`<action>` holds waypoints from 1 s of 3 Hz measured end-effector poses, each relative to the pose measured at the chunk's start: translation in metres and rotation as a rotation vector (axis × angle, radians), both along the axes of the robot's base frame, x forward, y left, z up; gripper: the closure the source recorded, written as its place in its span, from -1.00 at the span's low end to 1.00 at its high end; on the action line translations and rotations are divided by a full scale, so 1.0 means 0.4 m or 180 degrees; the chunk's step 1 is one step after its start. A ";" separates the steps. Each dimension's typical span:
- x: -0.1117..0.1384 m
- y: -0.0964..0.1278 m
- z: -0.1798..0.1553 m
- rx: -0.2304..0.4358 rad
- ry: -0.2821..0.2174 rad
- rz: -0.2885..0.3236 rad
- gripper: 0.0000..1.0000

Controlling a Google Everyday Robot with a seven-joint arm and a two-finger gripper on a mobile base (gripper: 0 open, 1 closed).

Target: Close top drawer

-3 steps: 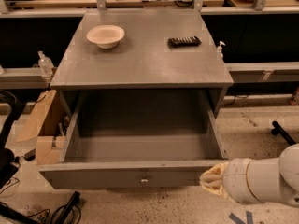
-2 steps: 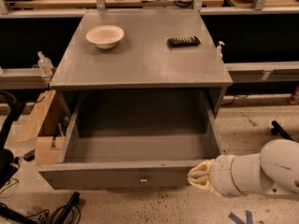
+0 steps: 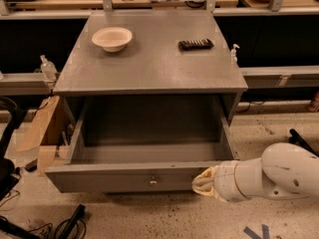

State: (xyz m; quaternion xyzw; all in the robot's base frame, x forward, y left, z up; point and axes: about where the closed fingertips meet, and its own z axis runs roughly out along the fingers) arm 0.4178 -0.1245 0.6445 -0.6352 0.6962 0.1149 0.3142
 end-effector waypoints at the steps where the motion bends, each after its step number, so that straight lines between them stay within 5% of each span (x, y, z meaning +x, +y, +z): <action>1: 0.062 0.007 -0.032 -0.0008 0.0048 -0.0014 1.00; 3: 0.158 0.016 -0.072 -0.0061 0.0114 -0.0036 1.00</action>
Offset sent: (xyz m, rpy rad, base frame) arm 0.1419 0.0123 -0.0612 -0.0282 0.0759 -0.0398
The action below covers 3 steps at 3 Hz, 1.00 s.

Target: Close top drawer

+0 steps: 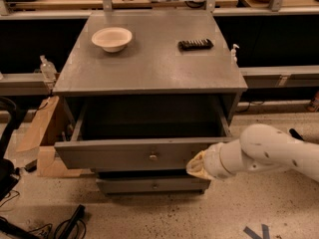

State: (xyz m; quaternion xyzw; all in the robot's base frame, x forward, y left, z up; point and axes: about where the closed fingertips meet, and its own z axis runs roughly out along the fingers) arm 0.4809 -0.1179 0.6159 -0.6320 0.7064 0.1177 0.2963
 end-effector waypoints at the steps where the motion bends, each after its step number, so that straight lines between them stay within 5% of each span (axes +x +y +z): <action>1: 0.115 0.009 -0.039 -0.0079 0.0079 -0.0032 1.00; 2: 0.120 0.007 -0.040 -0.0085 0.0082 -0.0038 1.00; 3: 0.201 -0.010 -0.052 -0.0168 0.0120 -0.0115 1.00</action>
Offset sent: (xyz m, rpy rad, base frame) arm 0.1181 -0.0044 -0.0313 -0.0696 0.0538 -0.0503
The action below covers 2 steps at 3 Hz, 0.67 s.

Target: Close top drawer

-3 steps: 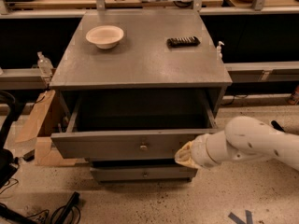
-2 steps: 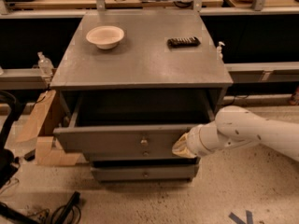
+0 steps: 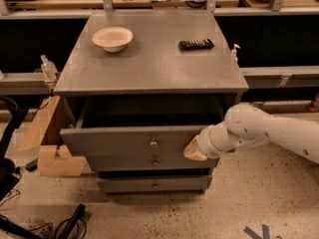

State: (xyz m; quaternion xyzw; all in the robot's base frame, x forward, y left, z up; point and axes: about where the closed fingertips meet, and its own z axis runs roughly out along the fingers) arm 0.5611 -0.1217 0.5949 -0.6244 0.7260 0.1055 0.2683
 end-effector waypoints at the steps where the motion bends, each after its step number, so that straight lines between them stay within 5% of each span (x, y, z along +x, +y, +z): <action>1: 0.019 -0.003 -0.001 0.0004 -0.0006 -0.0022 1.00; 2: 0.080 -0.029 0.013 0.0053 -0.0083 -0.0136 1.00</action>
Offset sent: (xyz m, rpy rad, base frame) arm 0.0548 -0.0244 0.0108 0.0255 -0.0475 -0.0786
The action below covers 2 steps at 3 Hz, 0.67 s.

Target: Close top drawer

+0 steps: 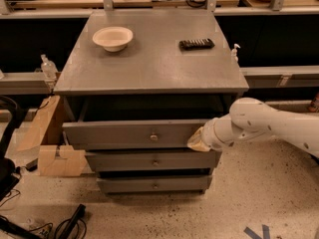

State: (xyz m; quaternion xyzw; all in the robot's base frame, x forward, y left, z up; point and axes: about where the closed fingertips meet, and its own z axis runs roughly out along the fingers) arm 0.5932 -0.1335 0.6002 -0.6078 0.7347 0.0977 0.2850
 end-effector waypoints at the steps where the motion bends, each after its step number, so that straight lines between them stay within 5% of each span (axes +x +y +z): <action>1: 0.026 -0.014 0.013 0.0039 -0.0054 -0.0059 1.00; 2: 0.045 -0.024 0.029 0.0073 -0.0110 -0.0115 1.00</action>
Offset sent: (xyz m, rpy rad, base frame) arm 0.0278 -0.0187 0.0219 0.0343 -0.0613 -0.0635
